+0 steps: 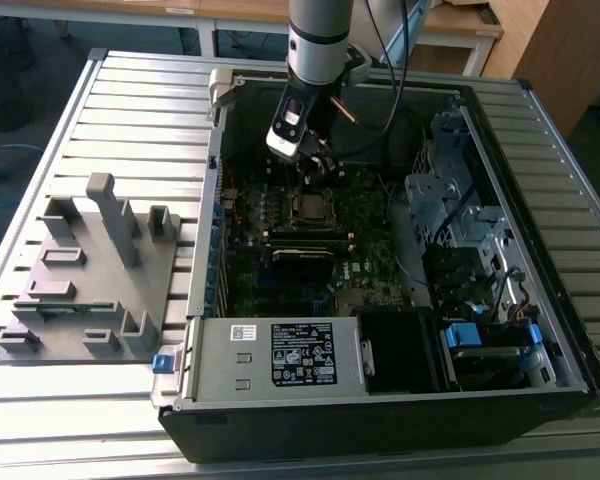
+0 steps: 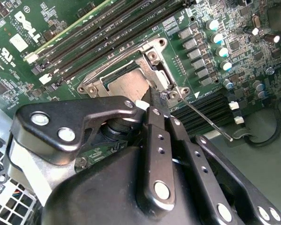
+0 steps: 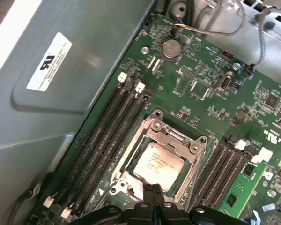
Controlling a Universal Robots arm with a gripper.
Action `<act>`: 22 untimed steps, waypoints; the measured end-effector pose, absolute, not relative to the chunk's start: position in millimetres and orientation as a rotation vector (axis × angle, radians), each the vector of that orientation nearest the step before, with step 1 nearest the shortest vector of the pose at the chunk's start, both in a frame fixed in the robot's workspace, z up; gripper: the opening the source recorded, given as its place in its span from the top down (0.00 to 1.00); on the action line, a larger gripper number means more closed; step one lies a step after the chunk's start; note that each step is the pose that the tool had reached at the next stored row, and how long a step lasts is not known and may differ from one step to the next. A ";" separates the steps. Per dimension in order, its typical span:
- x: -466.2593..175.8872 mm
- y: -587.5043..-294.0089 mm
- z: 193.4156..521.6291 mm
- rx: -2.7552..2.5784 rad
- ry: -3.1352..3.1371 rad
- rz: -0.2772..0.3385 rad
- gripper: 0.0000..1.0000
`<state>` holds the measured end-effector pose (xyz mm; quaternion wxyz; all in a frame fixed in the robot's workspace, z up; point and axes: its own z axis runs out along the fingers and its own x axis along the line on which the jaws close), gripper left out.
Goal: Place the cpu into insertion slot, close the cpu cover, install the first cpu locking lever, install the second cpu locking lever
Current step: 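Close the cpu cover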
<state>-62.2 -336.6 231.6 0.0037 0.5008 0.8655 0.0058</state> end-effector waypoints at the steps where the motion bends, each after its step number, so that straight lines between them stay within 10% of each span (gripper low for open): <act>1: -62.2 -336.6 231.6 1.568 2.714 0.018 0.90; 22: -62.2 -336.6 231.5 1.501 2.752 0.018 0.90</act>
